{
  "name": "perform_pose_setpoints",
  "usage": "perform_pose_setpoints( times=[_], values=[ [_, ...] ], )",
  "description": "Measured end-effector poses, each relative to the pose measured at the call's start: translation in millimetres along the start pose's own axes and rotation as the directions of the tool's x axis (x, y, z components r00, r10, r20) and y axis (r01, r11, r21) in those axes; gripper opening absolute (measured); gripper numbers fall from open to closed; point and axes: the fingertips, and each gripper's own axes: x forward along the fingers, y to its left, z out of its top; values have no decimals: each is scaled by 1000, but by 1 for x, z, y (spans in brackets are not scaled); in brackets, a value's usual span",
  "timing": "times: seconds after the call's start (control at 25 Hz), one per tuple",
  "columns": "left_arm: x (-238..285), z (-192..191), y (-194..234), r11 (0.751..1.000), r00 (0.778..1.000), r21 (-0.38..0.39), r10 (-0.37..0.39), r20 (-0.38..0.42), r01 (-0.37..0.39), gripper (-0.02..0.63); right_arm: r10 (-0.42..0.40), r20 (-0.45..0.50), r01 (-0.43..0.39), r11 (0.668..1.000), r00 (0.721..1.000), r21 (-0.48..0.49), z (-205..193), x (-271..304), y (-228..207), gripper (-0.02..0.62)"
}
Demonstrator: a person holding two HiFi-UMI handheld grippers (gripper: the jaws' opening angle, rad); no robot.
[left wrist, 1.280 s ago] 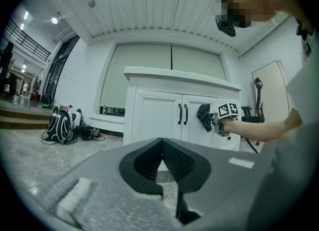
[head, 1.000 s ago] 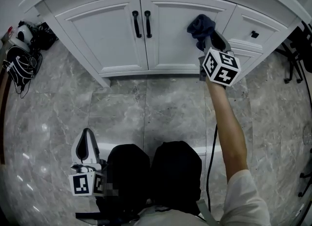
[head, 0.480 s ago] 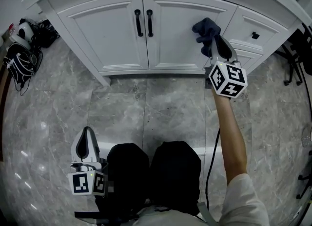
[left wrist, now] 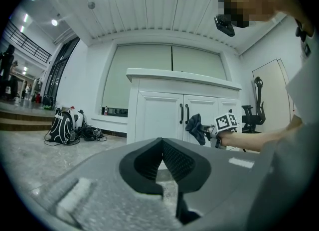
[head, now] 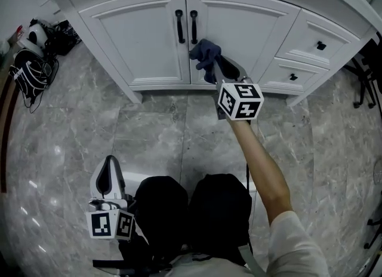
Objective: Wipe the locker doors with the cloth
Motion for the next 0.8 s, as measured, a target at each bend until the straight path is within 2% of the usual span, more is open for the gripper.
perform_pose_setpoints(
  times=[0.24,0.8],
  values=[
    [-6,3,15,999,999,8,33,0,-33,2,-58,-59,57,998,997,-12,-12,32,-14,67],
    [2,0,3,1000,1000,4,5,-2,-5,2,-227,-41,221,967,973,-129,11,-25,-113,67]
  ],
)
